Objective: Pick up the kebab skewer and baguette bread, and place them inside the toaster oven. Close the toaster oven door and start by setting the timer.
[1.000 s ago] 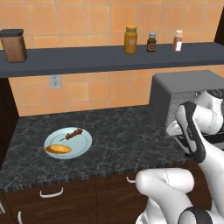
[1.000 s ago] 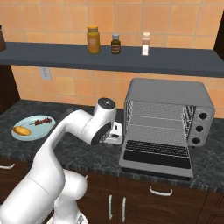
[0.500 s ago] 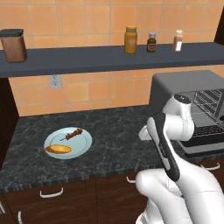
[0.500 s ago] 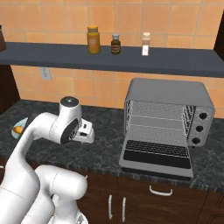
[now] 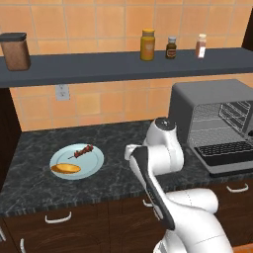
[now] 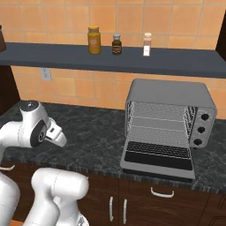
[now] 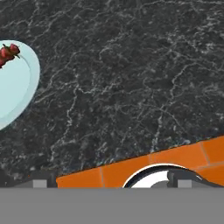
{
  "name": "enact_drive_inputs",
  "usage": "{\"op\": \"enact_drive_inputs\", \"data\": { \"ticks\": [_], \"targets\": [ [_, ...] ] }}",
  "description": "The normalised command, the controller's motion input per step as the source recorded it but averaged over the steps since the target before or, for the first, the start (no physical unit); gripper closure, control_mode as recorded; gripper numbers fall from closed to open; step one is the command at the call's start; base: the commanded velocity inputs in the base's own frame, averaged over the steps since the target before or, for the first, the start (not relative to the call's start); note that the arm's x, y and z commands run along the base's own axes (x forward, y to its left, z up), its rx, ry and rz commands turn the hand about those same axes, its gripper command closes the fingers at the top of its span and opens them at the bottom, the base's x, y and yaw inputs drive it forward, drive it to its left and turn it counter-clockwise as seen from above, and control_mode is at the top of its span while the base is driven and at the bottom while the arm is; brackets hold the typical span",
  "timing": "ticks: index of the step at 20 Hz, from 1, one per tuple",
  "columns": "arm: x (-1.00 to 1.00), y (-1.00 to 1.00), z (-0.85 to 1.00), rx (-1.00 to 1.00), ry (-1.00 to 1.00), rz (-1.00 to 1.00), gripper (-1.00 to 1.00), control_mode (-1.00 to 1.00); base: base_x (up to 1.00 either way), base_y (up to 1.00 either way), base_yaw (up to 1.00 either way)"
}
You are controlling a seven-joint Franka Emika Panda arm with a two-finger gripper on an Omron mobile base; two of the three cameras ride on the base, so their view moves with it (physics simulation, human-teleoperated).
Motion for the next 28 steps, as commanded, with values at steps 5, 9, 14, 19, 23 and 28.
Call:
{"op": "enact_drive_inputs", "data": {
  "ticks": [5,9,14,19,23,28],
  "targets": [
    [0.44,0.99,0.15,0.00,0.06,-0.11,-1.00,-1.00,0.00,0.00,0.00],
    [0.70,0.74,0.24,0.00,0.05,0.04,-1.00,-1.00,0.00,0.00,0.00],
    [0.85,0.82,0.07,0.03,0.09,-0.01,-1.00,-1.00,0.00,0.00,0.00],
    [0.63,0.55,0.00,0.06,0.08,-0.11,-1.00,-1.00,0.00,0.00,0.00],
    [0.48,0.59,-0.19,-0.01,0.12,-0.22,-1.00,-1.00,0.00,0.00,0.00],
    [0.52,0.27,-0.20,0.00,0.16,-0.21,-1.00,-1.00,0.00,0.00,0.00]
  ]
}}
